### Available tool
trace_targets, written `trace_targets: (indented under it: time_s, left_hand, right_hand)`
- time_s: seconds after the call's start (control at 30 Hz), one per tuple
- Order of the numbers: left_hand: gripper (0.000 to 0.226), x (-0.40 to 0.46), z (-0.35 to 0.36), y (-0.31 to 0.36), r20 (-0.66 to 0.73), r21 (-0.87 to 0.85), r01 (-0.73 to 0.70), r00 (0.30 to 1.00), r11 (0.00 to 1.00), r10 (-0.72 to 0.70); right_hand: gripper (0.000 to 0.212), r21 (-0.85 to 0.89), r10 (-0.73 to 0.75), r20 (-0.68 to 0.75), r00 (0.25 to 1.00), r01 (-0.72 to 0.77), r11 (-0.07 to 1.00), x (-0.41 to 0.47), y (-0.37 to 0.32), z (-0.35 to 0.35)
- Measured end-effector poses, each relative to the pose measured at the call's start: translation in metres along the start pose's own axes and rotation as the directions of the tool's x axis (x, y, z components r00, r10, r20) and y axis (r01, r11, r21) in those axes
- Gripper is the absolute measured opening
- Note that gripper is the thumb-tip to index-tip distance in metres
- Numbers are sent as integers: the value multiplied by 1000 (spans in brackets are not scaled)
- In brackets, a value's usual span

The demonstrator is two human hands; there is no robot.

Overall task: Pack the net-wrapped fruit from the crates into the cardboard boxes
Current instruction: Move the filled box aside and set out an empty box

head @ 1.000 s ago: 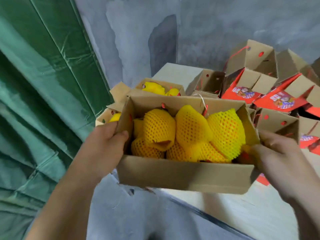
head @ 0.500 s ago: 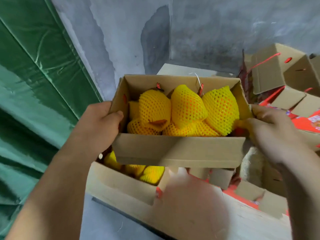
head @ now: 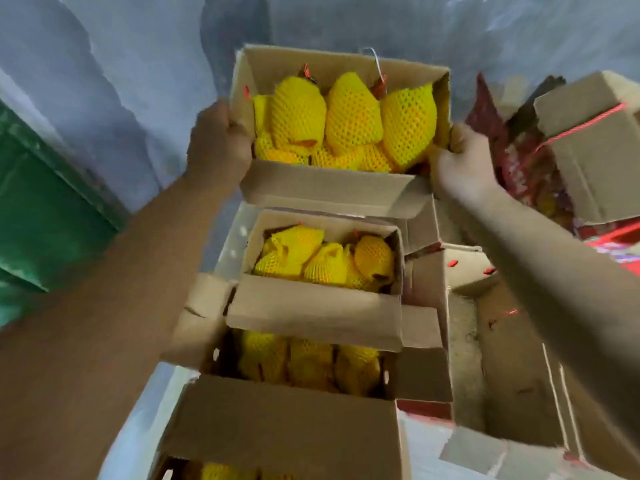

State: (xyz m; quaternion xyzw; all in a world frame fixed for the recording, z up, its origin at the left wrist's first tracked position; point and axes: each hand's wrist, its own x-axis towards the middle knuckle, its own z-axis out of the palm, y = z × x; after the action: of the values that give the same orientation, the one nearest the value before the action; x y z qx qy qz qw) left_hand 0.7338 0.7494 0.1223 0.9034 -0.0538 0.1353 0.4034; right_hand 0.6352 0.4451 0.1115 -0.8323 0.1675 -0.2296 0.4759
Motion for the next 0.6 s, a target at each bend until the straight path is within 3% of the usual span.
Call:
trace_targets:
  time_s: [0.13,0.23,0.37,0.47,0.6]
  left_hand:
    - [29,38,85,-59,203,52,130,969,990,-138]
    - [22,31,130,-103,357,90,229,901,969,-246]
    - [19,32,161,-131,355,81,324,874,943,-331]
    - [13,37,168,-132,335,60,348,876,935,-348]
    - [24,58,165,-118,411,67,363,839,929,-357]
  right_hand:
    - [19,-218,235,12,972,-227,949,22,68,54]
    - [27,-272,417,-7,909,-404,874,13,109,75]
    - [26,-375,468,-63,881,-456,808,14,126,89]
    - [29,-382,468,-13,884,-436,815,18,125,90]
    - [32,-398,531,-35,846,-500,769,39,112,86]
